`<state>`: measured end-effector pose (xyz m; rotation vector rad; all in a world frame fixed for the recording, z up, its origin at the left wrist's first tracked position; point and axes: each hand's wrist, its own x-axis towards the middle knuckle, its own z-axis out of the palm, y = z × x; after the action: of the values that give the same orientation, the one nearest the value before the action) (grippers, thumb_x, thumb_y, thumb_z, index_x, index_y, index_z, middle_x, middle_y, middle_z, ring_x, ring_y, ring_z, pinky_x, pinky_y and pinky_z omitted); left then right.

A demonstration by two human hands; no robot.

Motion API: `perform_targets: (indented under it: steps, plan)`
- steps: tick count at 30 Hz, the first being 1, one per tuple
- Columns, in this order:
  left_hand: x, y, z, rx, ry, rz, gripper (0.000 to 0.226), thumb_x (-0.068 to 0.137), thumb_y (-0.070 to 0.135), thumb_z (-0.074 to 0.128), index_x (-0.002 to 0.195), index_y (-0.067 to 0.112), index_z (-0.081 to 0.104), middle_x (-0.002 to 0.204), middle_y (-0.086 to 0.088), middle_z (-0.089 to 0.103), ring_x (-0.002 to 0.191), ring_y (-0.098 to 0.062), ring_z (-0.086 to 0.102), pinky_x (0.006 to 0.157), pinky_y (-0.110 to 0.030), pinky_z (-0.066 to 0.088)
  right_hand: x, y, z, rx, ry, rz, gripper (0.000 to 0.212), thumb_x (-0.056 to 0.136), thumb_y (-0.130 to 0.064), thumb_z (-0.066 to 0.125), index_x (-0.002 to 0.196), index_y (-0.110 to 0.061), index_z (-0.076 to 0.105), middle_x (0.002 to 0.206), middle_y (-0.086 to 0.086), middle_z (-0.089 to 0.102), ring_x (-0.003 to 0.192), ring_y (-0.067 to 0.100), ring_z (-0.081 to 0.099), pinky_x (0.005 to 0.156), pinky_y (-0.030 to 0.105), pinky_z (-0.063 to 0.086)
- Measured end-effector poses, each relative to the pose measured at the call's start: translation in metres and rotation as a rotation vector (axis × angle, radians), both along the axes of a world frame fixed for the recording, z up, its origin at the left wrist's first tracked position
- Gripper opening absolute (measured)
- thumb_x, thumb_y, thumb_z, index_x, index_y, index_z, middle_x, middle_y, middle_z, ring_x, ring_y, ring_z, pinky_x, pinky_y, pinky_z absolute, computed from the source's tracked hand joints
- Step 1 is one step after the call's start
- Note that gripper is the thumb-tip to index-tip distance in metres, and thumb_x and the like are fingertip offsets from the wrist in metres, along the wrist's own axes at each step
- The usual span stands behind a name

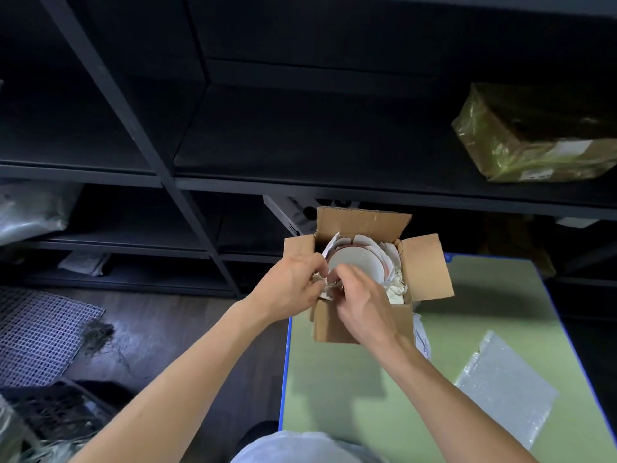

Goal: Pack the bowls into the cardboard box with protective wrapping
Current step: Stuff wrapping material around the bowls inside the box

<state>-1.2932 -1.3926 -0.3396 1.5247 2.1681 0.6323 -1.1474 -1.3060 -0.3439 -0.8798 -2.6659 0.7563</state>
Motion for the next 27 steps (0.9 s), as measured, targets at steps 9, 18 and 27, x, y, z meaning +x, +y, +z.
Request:
perform_targets:
  steps: [9, 18, 27]
  plan:
    - [-0.003, 0.003, -0.003, 0.027, 0.174, -0.103, 0.008, 0.091, 0.028, 0.065, 0.096, 0.022, 0.067, 0.099, 0.009, 0.066, 0.091, -0.013, 0.05, 0.077, -0.03, 0.047, 0.009, 0.001, -0.007, 0.072, -0.096, 0.093, 0.02, 0.093, -0.013, 0.055, 0.106, -0.015, 0.07, 0.102, -0.003, 0.063, 0.097, 0.024, 0.059, 0.074, 0.04, 0.049]
    - [-0.004, 0.008, -0.004, -0.027, 0.256, -0.193, 0.009, 0.089, 0.017, 0.064, 0.095, 0.02, 0.07, 0.104, 0.008, 0.065, 0.095, -0.014, 0.053, 0.075, -0.038, 0.052, 0.034, -0.007, -0.01, 0.132, -0.101, 0.257, 0.035, 0.089, -0.012, 0.063, 0.123, -0.015, 0.067, 0.113, -0.004, 0.064, 0.106, 0.022, 0.059, 0.083, 0.036, 0.054]
    - [-0.011, 0.017, 0.003, -0.14, 0.176, -0.273, 0.008, 0.088, 0.014, 0.064, 0.093, 0.019, 0.069, 0.097, 0.008, 0.064, 0.091, -0.012, 0.049, 0.068, -0.023, 0.037, 0.034, 0.0, -0.004, 0.11, -0.096, 0.217, 0.026, 0.096, -0.029, 0.052, 0.119, -0.02, 0.059, 0.096, -0.001, 0.062, 0.104, 0.02, 0.049, 0.069, 0.031, 0.033]
